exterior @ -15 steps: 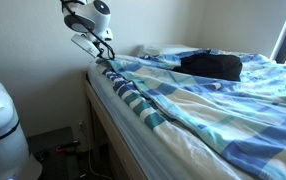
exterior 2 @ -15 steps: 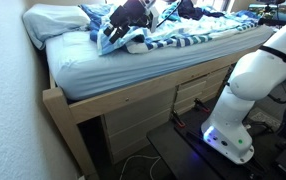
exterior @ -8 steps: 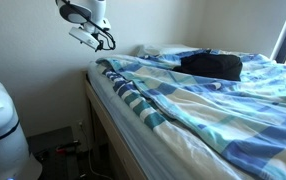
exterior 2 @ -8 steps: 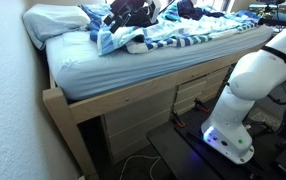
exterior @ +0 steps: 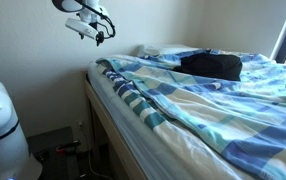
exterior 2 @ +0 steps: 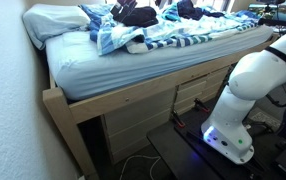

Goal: Straighten the top bedspread

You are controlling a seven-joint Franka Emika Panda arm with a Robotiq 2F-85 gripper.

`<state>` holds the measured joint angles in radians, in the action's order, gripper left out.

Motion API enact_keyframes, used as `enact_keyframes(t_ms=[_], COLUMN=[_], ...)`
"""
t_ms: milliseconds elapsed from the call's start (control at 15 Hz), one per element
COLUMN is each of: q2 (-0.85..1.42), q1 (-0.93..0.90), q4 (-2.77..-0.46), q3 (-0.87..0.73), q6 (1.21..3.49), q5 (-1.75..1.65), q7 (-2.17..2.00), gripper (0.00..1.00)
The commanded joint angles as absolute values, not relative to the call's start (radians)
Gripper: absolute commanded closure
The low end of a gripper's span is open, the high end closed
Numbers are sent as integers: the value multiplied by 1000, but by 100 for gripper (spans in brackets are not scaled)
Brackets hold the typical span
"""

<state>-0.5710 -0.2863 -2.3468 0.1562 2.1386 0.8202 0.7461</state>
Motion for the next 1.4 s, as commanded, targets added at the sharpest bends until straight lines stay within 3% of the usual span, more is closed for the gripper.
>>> enact_keyframes(t_ms=[0,1333], q2=[-640,-879], q1=[-257,-92], q4=[-2360,-2463], q3=[154,81], q6=[2148,2157], q5=[723,90], q7=[660,132], gripper=[0,0])
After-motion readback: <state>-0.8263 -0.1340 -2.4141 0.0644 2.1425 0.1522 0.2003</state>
